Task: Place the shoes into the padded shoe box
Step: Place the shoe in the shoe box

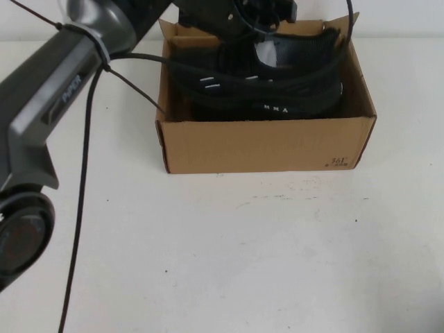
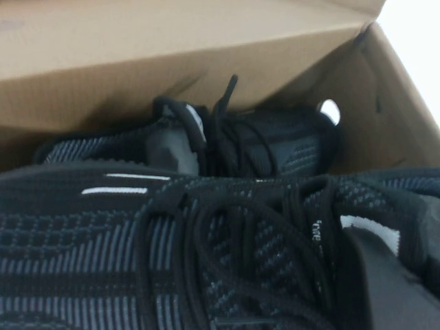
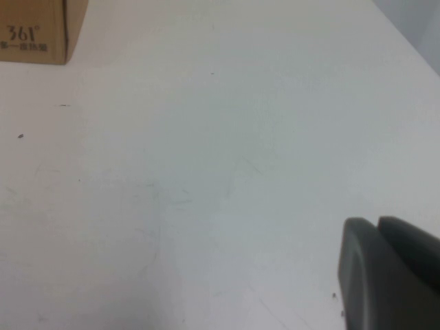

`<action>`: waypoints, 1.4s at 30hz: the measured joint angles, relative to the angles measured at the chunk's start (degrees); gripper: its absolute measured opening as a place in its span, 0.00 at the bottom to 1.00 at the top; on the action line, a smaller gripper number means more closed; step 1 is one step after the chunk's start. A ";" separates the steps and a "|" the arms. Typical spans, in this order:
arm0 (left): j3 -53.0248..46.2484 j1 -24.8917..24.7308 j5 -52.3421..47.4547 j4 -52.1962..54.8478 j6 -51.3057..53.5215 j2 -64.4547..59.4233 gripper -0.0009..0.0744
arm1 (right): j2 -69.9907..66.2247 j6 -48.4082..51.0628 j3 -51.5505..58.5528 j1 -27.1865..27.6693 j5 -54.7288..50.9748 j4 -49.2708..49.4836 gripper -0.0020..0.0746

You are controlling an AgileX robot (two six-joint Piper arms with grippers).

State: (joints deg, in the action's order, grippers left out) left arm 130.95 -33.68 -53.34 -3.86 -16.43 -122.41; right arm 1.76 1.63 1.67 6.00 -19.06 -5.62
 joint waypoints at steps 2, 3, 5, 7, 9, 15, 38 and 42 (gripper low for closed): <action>0.00 -0.36 0.00 0.24 -0.18 -0.60 0.01 | 0.00 0.00 0.00 0.00 0.00 0.00 0.02; 0.00 -0.54 0.00 0.38 -0.17 -0.96 0.01 | 0.00 0.00 0.00 0.00 0.00 0.00 0.02; 0.00 -0.92 0.00 0.56 -0.30 -1.51 0.01 | 0.00 0.00 0.00 0.00 0.00 0.00 0.02; 0.00 -1.36 0.00 0.33 -0.40 -1.79 0.01 | 0.00 0.00 0.00 0.00 0.00 0.00 0.02; 0.00 -1.75 0.00 0.32 -0.40 -1.88 0.01 | 0.00 0.00 0.00 0.00 0.00 0.00 0.02; 0.00 -2.82 0.00 0.24 -0.52 -1.91 0.01 | 0.00 0.00 0.00 0.00 0.00 0.00 0.02; 0.11 -3.15 -3.50 1.05 -0.80 -4.83 0.01 | 0.00 0.00 0.00 0.00 0.00 0.00 0.02; 0.11 -3.15 -2.75 1.15 0.05 -5.66 0.01 | 0.00 0.00 0.00 0.00 0.00 0.00 0.02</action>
State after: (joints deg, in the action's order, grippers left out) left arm 131.06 -36.82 -56.10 -2.71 -16.38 -128.07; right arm 1.76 1.63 1.67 6.00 -19.06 -5.62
